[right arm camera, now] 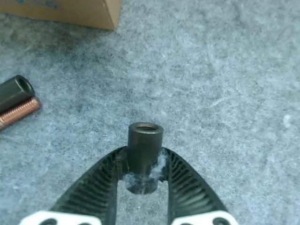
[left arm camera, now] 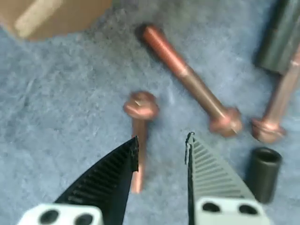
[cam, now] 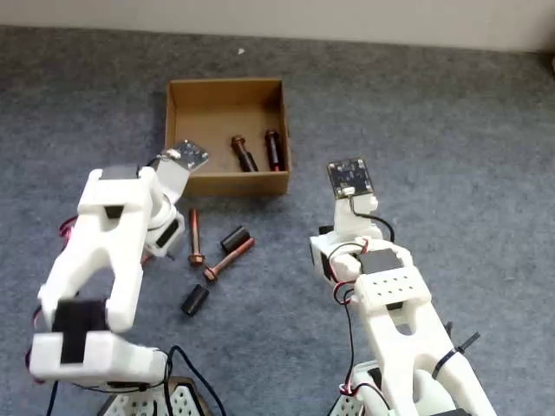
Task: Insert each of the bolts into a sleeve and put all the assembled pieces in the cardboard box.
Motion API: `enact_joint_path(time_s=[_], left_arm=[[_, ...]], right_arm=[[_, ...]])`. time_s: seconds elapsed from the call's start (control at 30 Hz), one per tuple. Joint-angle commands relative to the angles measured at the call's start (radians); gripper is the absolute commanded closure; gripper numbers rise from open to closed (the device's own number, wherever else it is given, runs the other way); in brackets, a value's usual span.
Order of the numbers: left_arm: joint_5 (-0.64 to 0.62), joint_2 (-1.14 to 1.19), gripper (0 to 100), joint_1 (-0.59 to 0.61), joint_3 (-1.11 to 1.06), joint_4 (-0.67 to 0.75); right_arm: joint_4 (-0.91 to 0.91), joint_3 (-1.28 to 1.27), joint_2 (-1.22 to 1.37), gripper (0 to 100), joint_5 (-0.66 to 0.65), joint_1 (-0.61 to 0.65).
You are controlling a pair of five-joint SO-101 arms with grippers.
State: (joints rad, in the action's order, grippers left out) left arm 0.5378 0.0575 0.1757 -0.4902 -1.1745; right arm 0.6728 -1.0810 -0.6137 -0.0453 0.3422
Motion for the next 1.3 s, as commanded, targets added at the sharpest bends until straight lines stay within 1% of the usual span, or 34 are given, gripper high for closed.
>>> enact_joint_path(time_s=[0.0, 0.23, 0.3, 0.4, 0.47, 0.53, 0.6, 0.73, 0.97, 1.03, 1.13, 1.27], left_arm=[[-0.006, 0.093, 83, 0.012, 0.131, 0.012], [-0.006, 0.242, 83, 0.012, 0.249, 0.012], [-0.008, 0.262, 86, 0.012, 0.257, 0.008], [-0.008, 0.266, 95, 0.002, 0.254, 0.006], [-0.008, 0.262, 99, -0.007, 0.249, 0.005], [-0.008, 0.251, 100, -0.008, 0.246, 0.002], [-0.006, 0.231, 100, -0.008, 0.246, -0.035], [-0.006, 0.134, 100, -0.008, 0.246, -0.115], [-0.011, -0.114, 100, -0.008, 0.246, -0.239], [-0.014, -0.182, 100, -0.008, 0.245, -0.253], [-0.08, -0.278, 99, -0.008, 0.226, -0.244], [-0.135, -0.421, 99, -0.062, 0.163, -0.244]], right_arm=[[-0.024, 0.012, -0.038, 99.3, 0.009, -0.013], [-0.024, 0.013, -0.038, 99.3, 0.009, -0.013], [-0.024, 0.013, -0.038, 99.3, 0.009, -0.013], [-0.024, 0.013, -0.038, 99.3, 0.009, -0.013], [-0.024, 0.013, -0.038, 99.3, 0.009, -0.013], [-0.024, 0.013, -0.038, 99.3, 0.009, -0.013], [-0.024, 0.013, -0.038, 99.3, 0.009, -0.013], [-0.024, 0.013, -0.038, 99.3, 0.009, -0.013], [-0.024, 0.013, -0.038, 99.3, 0.009, -0.013], [-0.022, 0.013, -0.038, 99.3, 0.009, -0.013], [-0.01, 0.015, -0.039, 99.3, 0.015, -0.012], [0.073, 0.015, -0.147, 99.3, 0.017, -0.005]])
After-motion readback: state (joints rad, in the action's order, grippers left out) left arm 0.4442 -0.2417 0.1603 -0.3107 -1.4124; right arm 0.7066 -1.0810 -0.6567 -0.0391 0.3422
